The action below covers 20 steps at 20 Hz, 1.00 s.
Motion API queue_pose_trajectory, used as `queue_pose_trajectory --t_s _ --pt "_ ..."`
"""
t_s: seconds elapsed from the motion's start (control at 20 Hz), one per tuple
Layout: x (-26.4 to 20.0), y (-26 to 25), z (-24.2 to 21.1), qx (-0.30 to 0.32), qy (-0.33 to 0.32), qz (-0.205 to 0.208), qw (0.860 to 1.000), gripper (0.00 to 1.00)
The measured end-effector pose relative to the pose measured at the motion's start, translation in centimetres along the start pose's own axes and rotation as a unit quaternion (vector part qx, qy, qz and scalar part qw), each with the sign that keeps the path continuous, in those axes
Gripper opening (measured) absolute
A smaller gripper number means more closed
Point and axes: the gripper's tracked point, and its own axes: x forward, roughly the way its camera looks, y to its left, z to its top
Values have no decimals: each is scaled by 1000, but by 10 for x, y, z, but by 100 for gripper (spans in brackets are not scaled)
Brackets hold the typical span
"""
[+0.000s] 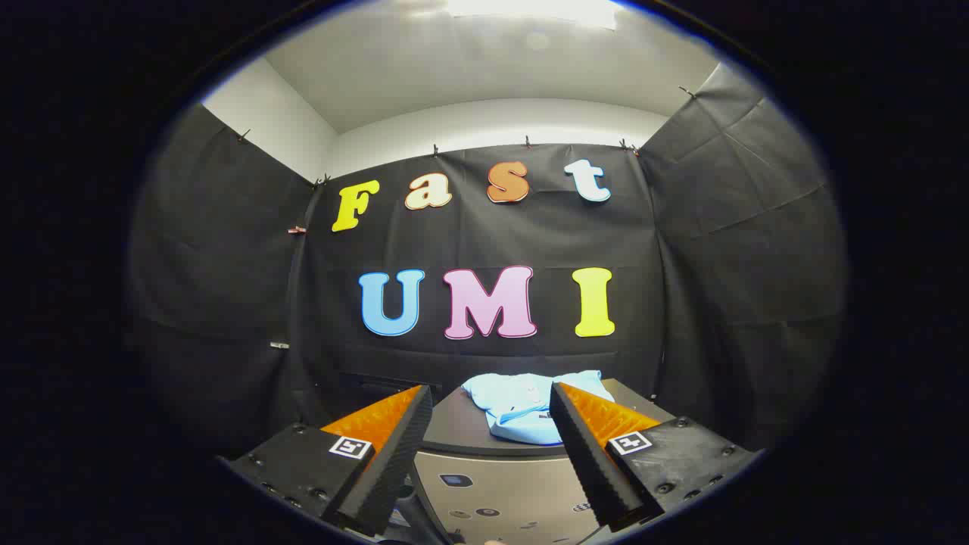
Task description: Put the clothes into the washing machine and then close the washing machine lid.
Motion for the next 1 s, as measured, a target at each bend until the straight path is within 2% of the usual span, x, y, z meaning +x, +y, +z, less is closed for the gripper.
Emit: queue_pose_trajectory --t_s 1.0 --pt "-13 -2 12 20 5 8 1000 98"
